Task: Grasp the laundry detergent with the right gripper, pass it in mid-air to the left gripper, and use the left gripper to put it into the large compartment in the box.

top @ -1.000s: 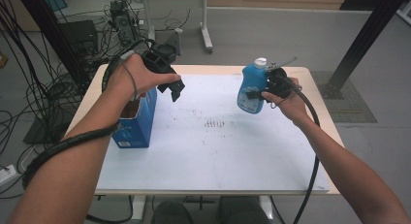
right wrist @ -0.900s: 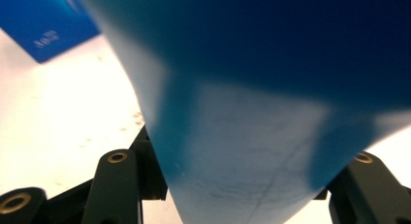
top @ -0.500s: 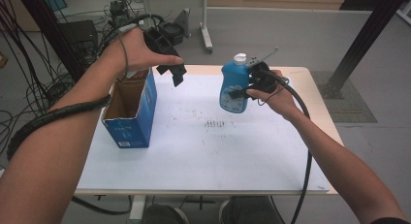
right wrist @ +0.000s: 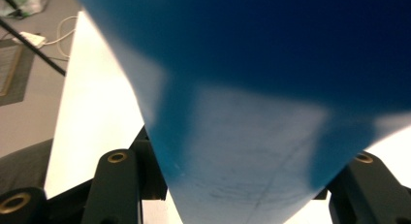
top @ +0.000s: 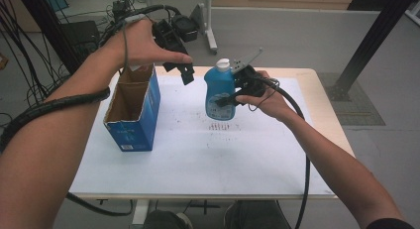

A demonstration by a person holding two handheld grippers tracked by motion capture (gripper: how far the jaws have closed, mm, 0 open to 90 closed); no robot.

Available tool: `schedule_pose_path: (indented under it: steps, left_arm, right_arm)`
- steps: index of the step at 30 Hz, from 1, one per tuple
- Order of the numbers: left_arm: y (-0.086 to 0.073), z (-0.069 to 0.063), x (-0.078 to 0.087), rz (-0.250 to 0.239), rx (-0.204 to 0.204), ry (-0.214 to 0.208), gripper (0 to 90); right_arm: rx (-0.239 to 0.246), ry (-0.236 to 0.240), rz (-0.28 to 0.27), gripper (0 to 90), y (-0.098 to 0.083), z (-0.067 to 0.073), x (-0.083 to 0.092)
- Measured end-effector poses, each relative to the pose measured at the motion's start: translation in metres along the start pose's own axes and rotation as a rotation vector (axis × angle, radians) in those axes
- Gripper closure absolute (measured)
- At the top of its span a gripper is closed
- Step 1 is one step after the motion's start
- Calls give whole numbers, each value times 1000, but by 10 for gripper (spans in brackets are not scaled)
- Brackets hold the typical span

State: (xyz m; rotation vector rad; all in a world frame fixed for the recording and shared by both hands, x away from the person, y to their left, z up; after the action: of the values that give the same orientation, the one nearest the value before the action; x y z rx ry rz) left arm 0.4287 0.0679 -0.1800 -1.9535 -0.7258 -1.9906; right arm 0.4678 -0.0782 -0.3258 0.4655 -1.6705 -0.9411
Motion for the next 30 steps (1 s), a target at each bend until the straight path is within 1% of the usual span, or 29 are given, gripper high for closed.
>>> schedule_pose_path:
  steps: [1,2,3,4,6,7,9,10,11,12,14,17,18,20,22,23,24,27,30]
  left_arm:
    - [-1,-1,0,14,-17,-4,62]
    - [-2,-1,0,22,-24,-6,61]
    - [-2,-1,0,22,-24,-6,62]
    - [-3,-2,-2,29,-41,-10,63]
    - [-3,-3,-2,35,-48,-12,63]
    - [-3,-5,-3,46,-65,-10,64]
    - [-2,-6,-3,45,-72,-15,64]
    - [-2,-8,-4,44,-77,-23,64]
    - [-2,-8,-4,44,-77,-23,64]
    - [-2,-9,-6,53,-85,-23,64]
    - [-2,-10,-8,69,-87,-20,63]
    - [-3,-10,-10,73,-90,-23,59]
    - [-3,-10,-12,82,-96,-22,51]
    - [-3,-11,-14,80,-94,-26,53]
    - [-5,-12,-16,91,-98,-26,48]
    - [-5,-12,-16,91,-98,-26,49]
    - [-5,-13,-17,96,-103,-22,48]
    - [-6,-14,-18,100,-109,-22,48]
    - [-7,-17,-19,116,-131,-29,47]
  right_arm:
    - [10,7,-2,434,1,2,-2]
    - [20,14,-6,434,3,4,-3]
    - [20,14,-6,434,3,4,-3]
    - [40,25,-6,435,5,8,-7]
    - [51,36,-3,435,7,11,-10]
    - [57,43,-2,434,7,13,-12]
    - [63,48,-1,435,8,15,-13]
    - [83,54,6,435,10,18,-16]
    - [90,58,8,434,11,21,-18]
    - [96,62,9,435,11,23,-19]
    - [109,79,10,435,12,29,-23]
    - [122,97,6,434,14,37,-28]
    - [130,99,11,435,14,40,-30]
    - [142,105,13,435,15,45,-33]
    - [142,122,5,435,16,50,-36]
    - [142,122,5,435,16,50,-36]
    - [139,138,-8,435,17,54,-38]
    - [141,149,-12,434,19,57,-40]
    - [154,168,-22,435,21,63,-41]
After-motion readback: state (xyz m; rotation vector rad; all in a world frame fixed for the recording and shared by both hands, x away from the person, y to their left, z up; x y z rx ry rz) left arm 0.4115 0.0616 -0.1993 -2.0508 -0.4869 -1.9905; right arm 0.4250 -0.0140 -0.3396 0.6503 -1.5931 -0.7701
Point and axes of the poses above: each handheld gripper's, and its own axes: x roughly backward along the jaws, y roughly out of its top, z roughly to its left, the point moved 7 cm from there along -x, roughly forward along the jaws, and after that the axes turned 11 degrees about -y, right-handed, at the moved point
